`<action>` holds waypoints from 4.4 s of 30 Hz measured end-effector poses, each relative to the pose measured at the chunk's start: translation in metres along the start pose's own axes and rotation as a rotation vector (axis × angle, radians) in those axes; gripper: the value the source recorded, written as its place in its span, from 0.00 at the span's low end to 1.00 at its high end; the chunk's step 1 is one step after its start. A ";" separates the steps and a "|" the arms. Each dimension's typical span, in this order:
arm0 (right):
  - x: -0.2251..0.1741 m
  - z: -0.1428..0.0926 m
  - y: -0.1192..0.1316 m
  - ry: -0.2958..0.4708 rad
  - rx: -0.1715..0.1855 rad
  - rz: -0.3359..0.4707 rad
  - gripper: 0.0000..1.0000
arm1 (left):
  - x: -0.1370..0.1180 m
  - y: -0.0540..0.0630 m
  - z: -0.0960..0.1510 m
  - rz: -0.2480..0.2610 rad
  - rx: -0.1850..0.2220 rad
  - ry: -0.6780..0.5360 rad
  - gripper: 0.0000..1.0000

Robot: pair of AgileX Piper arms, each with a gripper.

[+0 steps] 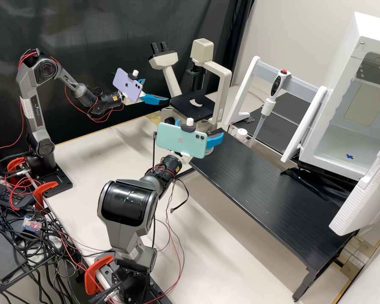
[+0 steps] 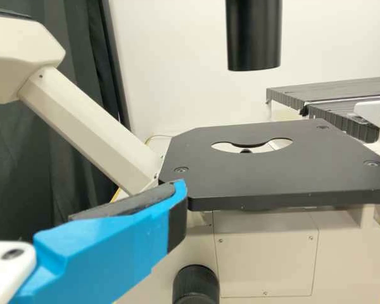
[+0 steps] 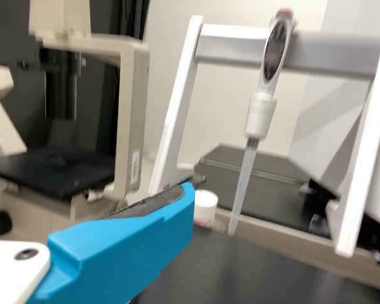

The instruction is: Move the petri dish to the incubator

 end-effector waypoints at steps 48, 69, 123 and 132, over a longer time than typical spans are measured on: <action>0.031 0.044 -0.035 -0.131 0.084 -0.142 0.00 | 0.000 0.000 0.000 0.000 0.000 0.000 1.00; 0.035 0.041 -0.033 -0.126 0.088 -0.139 0.00 | 0.000 0.000 0.000 0.000 0.000 0.000 1.00; 0.031 0.145 0.187 -0.405 -0.030 0.391 0.00 | 0.000 0.000 0.000 0.000 0.000 0.000 1.00; 0.079 0.163 0.237 -0.433 -0.033 0.424 0.00 | 0.000 0.000 0.000 0.000 0.000 0.000 1.00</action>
